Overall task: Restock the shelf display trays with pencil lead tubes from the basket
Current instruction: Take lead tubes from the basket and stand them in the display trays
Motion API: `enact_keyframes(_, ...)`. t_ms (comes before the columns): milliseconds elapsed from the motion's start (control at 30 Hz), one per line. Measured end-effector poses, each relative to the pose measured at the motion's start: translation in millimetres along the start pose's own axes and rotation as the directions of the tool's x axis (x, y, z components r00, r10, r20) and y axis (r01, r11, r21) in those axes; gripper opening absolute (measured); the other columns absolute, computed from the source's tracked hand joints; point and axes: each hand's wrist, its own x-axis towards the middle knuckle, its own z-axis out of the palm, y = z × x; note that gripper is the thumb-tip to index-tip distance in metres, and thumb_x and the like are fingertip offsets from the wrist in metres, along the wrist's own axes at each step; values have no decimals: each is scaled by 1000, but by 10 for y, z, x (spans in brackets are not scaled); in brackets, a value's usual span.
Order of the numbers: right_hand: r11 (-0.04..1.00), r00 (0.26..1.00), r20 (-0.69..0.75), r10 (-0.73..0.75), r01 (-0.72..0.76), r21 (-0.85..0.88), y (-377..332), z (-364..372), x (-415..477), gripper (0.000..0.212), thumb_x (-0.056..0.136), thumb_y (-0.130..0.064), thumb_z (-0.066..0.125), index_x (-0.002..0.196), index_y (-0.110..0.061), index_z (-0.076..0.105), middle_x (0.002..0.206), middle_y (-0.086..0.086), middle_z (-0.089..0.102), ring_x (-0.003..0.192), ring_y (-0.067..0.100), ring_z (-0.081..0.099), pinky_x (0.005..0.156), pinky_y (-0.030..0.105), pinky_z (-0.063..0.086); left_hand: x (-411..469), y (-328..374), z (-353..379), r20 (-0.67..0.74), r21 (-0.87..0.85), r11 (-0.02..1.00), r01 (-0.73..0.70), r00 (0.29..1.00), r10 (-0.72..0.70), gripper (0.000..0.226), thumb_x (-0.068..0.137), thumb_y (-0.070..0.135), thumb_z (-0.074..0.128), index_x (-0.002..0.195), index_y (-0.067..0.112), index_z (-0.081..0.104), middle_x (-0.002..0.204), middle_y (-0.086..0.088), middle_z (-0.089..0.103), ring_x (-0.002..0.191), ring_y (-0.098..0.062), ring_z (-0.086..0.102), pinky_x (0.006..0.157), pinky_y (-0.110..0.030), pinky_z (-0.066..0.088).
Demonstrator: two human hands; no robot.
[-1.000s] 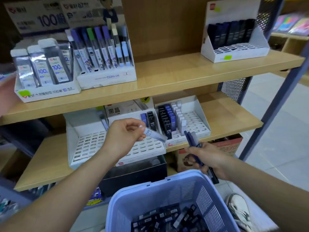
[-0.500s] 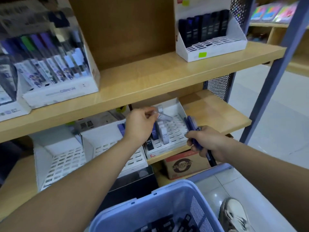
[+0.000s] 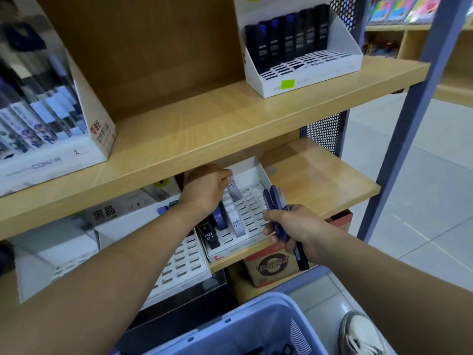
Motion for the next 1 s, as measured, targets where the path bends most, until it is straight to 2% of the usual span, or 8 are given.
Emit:
enact_keyframes(100, 1000, 1000, 0, -2, 2, 30, -23, -17, -5, 22, 96, -21, 60, 110, -5, 54, 67, 5, 64, 41, 10, 49, 34, 18, 24, 50, -45, 6, 4, 7, 1000, -29, 1000, 28, 20, 96, 16, 52, 77, 19, 55, 87, 6, 49, 81, -12, 49, 79, -28, 46)
enact_keyframes(233, 998, 1000, 8, 5, -5, 69, -52, -69, -51, 24, 95, -19, 60, 114, -5, 54, 66, 5, 64, 43, 11, 48, 32, 17, 24, 117, -40, 25, 57, 10, 1000, 1, 998, -2, 27, 88, 6, 51, 82, 28, 37, 86, 8, 40, 76, -13, 40, 70, -27, 40)
enact_keyframes(333, 996, 999, 48, 15, -19, 81, -82, -107, -117, 22, 93, -17, 58, 112, -6, 59, 66, 4, 65, 45, 12, 48, 34, 16, 24, 189, -38, 68, 75, -28, 999, 44, 996, -42, 15, 87, 16, 49, 83, 29, 43, 86, 8, 48, 79, -13, 52, 80, -27, 48)
enact_keyframes(433, 994, 999, 49, 17, -22, 108, -91, -156, -119, 20, 94, -17, 57, 111, -7, 61, 69, 5, 66, 46, 12, 47, 33, 16, 25, 236, -10, 84, 9, -120, 989, 87, 996, -87, 9, 93, 24, 53, 90, 31, 57, 80, 18, 54, 68, 8, 49, 68, -13, 44)
enact_keyframes(600, 986, 997, 78, 11, -24, 166, -113, -189, -97, 21, 95, -19, 60, 112, -7, 60, 76, 6, 69, 50, 12, 51, 32, 16, 25, 235, -36, 147, -37, -71, 990, 124, 991, -127, 5, 89, 27, 63, 85, 25, 64, 81, 5, 66, 77, -15, 62, 76, -35, 54)
enact_keyframes(833, 973, 969, 246, 18, -73, 217, -139, -152, -135, 20, 96, -20, 57, 112, -8, 62, 76, 3, 69, 56, 11, 53, 31, 13, 26, 115, 157, -23, 34, -153, 961, 232, 973, -229, 19, 96, 29, 50, 98, 28, 69, 97, 6, 68, 90, -15, 61, 84, -31, 51)
enact_keyframes(900, 967, 951, 308, 15, -92, 238, -157, -145, -148, 22, 96, -21, 57, 113, -8, 61, 80, 3, 69, 55, 11, 52, 31, 12, 25, -54, 355, -110, 56, -385, 882, 274, 960, -273, 18, 96, 27, 50, 96, 31, 68, 95, 13, 66, 83, -8, 60, 73, -21, 46)
enact_keyframes(1000, 968, 913, 408, 0, -102, 228, -192, -128, -197, 19, 94, -22, 57, 107, -9, 63, 86, 5, 71, 56, 10, 54, 31, 10, 25, -357, 567, -215, 222, -753, 581, 308, 951, -216, 16, 96, 18, 55, 97, 24, 70, 82, 4, 69, 69, -9, 60, 64, -20, 48)
